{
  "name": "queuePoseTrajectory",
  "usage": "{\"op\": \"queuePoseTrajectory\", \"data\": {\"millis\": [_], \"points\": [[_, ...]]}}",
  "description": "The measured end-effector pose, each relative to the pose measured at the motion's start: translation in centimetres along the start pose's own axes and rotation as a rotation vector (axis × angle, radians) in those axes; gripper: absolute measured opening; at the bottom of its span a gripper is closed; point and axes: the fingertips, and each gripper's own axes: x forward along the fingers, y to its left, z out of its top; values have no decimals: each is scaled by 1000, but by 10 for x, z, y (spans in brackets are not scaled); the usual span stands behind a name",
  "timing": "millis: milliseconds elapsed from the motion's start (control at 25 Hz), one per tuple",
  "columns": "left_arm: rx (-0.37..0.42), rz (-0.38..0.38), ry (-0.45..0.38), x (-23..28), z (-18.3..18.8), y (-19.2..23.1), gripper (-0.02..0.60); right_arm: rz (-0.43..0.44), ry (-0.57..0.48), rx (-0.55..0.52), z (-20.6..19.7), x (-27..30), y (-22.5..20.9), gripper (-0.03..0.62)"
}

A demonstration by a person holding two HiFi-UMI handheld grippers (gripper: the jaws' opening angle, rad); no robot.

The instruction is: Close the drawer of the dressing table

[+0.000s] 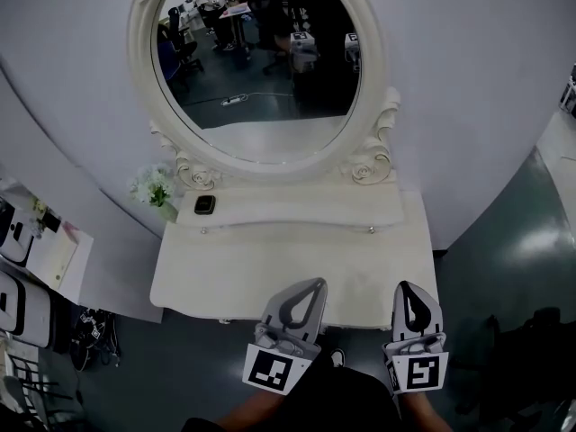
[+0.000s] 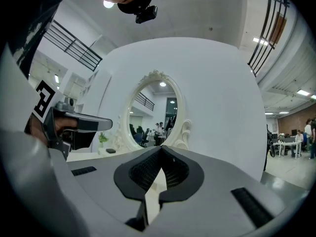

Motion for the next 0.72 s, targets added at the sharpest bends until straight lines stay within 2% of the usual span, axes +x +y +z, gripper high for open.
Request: {"op": "queuePoseTrajectory", "data": {"millis": [720], "points": [[18, 11, 10, -2, 0, 5, 3, 12, 2, 0, -1, 6, 4, -2]]}}
